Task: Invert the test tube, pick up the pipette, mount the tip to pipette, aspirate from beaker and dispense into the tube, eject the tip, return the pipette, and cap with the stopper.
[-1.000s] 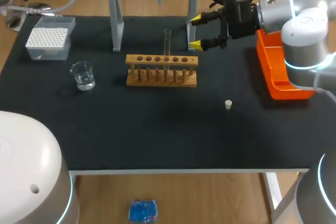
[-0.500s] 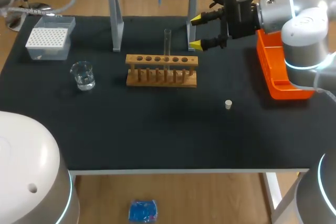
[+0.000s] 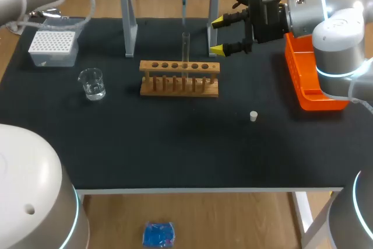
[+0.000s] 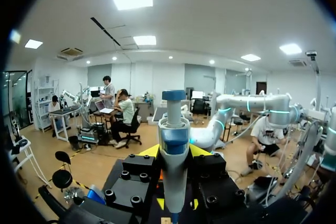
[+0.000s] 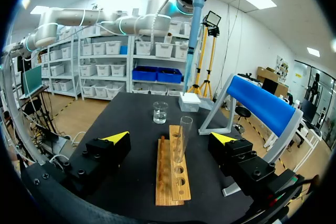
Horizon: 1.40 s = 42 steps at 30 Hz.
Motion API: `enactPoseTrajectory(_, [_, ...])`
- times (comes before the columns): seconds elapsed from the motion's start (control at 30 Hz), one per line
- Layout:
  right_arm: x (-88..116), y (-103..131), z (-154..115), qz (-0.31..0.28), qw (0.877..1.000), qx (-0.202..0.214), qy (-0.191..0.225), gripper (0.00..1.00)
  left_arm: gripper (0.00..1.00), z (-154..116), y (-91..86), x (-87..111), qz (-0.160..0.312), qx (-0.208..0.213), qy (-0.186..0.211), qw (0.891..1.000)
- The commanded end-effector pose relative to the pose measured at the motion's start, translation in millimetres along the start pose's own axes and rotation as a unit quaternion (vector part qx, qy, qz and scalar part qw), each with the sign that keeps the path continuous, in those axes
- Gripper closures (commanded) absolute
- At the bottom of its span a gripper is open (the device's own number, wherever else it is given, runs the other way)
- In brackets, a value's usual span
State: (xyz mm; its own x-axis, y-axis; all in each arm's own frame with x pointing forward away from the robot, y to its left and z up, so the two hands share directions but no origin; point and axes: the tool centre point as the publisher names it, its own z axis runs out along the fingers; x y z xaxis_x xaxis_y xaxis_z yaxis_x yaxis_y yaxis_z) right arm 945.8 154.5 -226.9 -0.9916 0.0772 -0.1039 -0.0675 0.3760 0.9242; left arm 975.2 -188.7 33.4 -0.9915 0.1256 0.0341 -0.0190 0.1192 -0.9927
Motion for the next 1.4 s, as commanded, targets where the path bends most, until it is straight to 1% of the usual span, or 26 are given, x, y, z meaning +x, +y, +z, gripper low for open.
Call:
enactPoseTrajectory(0.03, [-0.1, -0.4, 0.4, 0.0, 1.0, 0.0, -0.001, 0.0, 1.0, 8.0, 6.9, 0.5, 0.001, 0.009, -0.002, 1.0])
enactPoseTrajectory(0.23, [-0.1, -0.4, 0.4, 0.0, 1.0, 0.0, -0.001, 0.0, 1.0, 10.7, 11.5, -1.3, 0.006, 0.016, 0.0, 1.0])
enactPoseTrajectory(0.7, [-0.1, -0.4, 0.4, 0.0, 1.0, 0.0, -0.001, 0.0, 1.0, 6.9, 16.5, -6.2, 0.012, 0.005, 0.006, 1.0])
enactPoseTrajectory(1.0, [-0.1, -0.4, 0.4, 0.0, 1.0, 0.0, -0.001, 0.0, 1.0, 9.2, 28.4, -6.7, 0.011, 0.008, 0.009, 1.0])
enactPoseTrajectory(1.4, [-0.1, -0.4, 0.4, 0.0, 1.0, 0.0, -0.001, 0.0, 1.0, 6.1, 34.1, -6.9, 0.015, 0.007, 0.008, 1.0])
